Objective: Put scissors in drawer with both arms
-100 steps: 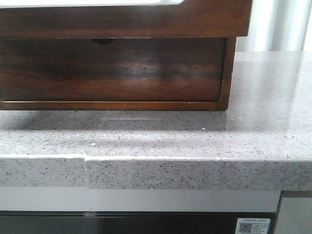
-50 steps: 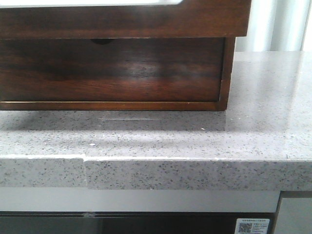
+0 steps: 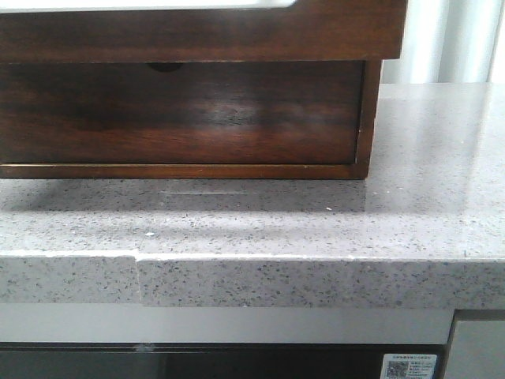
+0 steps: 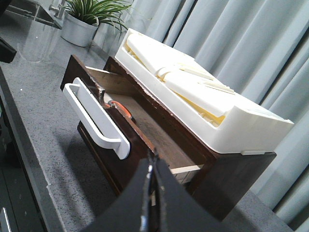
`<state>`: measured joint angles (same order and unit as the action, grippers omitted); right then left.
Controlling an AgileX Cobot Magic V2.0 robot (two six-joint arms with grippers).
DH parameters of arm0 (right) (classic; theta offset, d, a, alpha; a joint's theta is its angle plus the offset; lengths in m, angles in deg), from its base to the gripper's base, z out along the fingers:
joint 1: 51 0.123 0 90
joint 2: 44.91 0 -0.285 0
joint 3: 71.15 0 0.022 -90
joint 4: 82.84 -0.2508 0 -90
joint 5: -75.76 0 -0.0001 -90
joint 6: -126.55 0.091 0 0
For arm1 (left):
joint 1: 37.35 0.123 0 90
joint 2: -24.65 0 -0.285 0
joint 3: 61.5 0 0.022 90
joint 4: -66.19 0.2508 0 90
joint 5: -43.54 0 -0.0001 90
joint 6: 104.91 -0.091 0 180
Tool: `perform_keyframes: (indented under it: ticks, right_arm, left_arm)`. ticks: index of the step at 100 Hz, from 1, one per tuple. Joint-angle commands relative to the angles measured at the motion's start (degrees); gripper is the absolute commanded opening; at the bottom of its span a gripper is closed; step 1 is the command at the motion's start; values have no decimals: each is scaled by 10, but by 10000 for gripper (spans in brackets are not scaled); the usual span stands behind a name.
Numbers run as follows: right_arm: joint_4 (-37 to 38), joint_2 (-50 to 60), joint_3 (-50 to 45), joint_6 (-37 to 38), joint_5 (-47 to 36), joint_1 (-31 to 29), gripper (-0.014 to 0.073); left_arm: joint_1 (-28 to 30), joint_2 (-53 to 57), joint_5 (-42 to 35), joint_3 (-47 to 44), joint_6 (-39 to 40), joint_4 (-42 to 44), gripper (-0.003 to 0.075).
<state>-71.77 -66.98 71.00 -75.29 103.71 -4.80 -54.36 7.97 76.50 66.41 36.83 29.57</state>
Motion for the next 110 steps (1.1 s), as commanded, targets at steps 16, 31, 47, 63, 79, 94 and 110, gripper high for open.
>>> perform_keyframes:
  ticks: [16,31,47,63,79,94,110]
  right_arm:
    - [9,-6,13,2,-50,-4,-19]
    - [9,-6,13,2,-50,-4,-19]
    - [9,-6,13,2,-49,-4,-19]
    - [9,-6,13,2,-49,-4,-19]
    - [9,-6,12,2,-49,-4,-19]
    - [9,-6,12,2,-48,-4,-19]
    - [9,-6,12,2,-47,-4,-19]
  left_arm:
    - [-4,-9,-41,10,3,-21,-19]
    - [3,-7,-71,-17,3,-13,-19]
    - [40,10,-218,-101,24,78,-19]
    - [91,26,-322,-198,273,280,-19]
    - [121,45,-330,-259,387,362,-19]
    - [123,57,-244,-266,395,360,-19]
    - [123,57,-181,-266,396,348,-19]
